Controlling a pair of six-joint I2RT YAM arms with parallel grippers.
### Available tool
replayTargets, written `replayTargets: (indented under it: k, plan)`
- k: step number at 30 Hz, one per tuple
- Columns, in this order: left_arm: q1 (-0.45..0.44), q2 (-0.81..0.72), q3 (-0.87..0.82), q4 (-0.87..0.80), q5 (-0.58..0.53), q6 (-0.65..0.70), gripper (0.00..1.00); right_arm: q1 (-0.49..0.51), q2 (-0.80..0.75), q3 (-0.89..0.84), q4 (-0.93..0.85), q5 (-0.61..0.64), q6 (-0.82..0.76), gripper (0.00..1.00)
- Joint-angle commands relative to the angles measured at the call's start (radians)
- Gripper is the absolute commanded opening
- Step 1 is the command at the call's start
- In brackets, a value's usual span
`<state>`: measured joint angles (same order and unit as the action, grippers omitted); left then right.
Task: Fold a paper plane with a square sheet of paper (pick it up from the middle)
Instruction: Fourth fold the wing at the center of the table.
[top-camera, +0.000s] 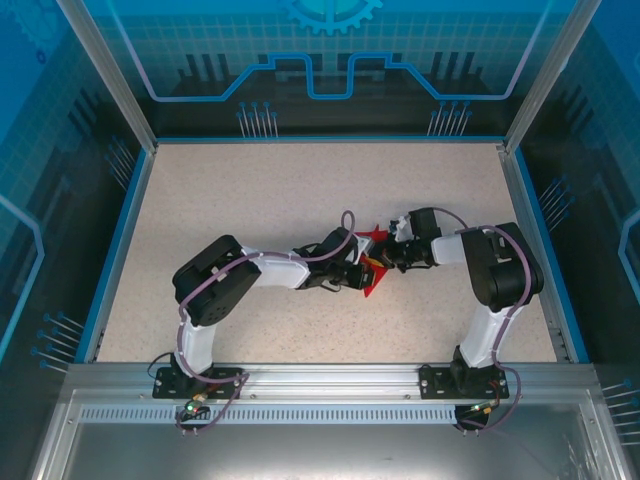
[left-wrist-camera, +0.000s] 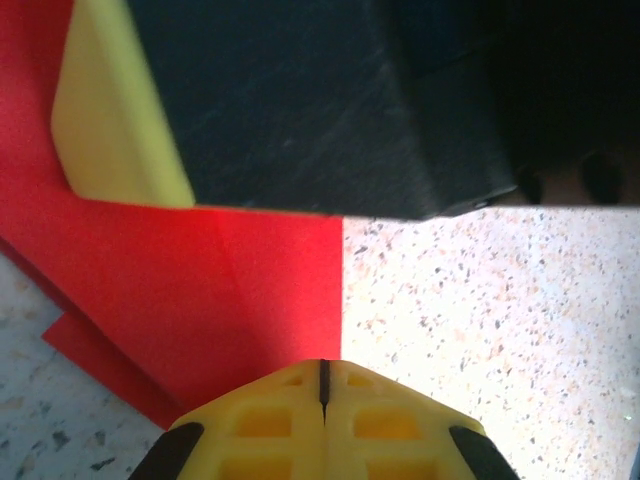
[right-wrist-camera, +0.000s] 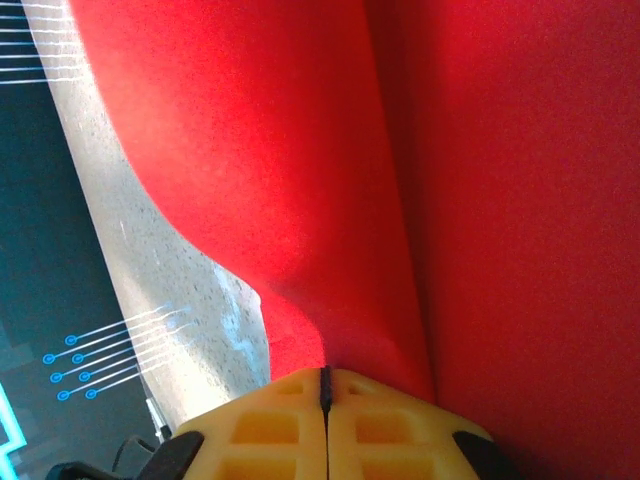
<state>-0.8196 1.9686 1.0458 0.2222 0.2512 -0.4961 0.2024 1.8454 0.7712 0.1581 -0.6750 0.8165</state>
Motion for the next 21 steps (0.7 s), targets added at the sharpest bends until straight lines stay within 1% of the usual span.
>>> replayTargets:
  k: [1,10,13,21]
  plan:
    - [0.009,0.011,-0.026,-0.013,-0.012,0.035,0.0,0.004,-0.007,-0.014,0.004,-0.045,0.031,0.06]
    - [0.008,0.028,-0.043,-0.102,-0.096,0.091,0.0,0.009,-0.039,-0.002,-0.022,-0.03,0.028,0.08]
    - [0.006,0.041,-0.056,-0.109,-0.112,0.118,0.0,0.004,-0.02,0.017,-0.002,-0.025,0.036,0.09]
    - [0.0,0.033,-0.082,-0.163,-0.171,0.177,0.0,0.0,0.046,0.102,-0.086,0.049,-0.029,0.09]
